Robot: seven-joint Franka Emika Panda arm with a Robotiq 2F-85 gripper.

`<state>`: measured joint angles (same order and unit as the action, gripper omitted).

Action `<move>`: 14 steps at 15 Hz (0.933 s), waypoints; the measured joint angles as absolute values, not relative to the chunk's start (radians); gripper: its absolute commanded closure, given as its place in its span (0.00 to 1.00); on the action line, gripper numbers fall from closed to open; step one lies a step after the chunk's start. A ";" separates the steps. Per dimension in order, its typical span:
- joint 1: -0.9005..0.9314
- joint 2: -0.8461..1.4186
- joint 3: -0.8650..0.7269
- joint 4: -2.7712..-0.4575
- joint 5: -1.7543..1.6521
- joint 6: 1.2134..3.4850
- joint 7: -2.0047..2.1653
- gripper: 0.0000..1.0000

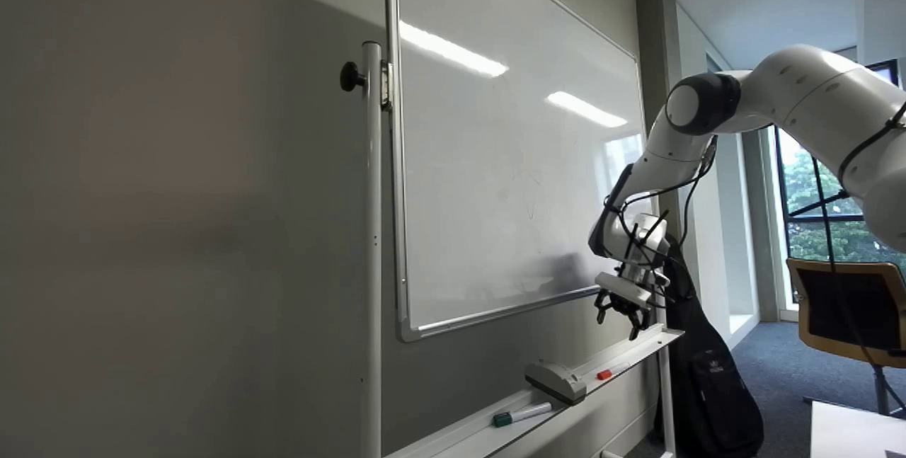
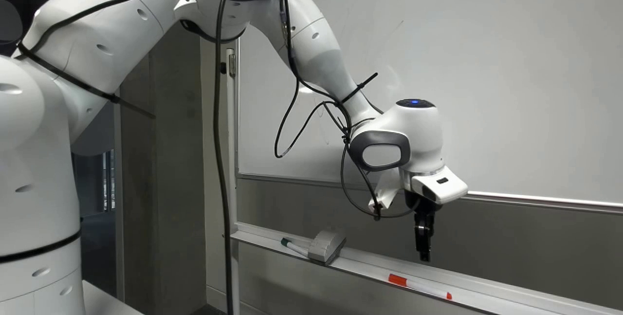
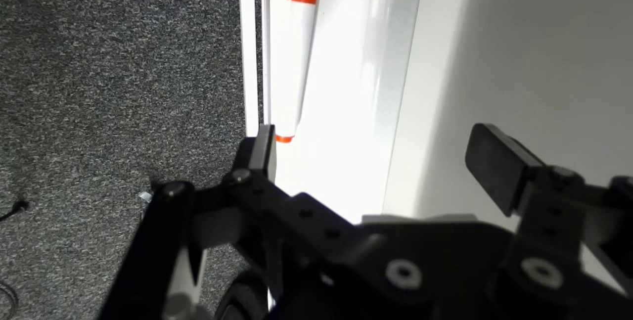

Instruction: Move the orange marker slightly to the left

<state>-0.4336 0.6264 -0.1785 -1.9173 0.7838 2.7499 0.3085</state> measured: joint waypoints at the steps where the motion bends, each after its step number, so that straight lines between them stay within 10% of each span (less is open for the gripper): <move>1: -0.433 0.632 -0.177 -1.917 0.797 2.765 0.309 0.00; 14: -0.380 0.712 -0.237 -1.916 0.753 2.805 0.323 0.00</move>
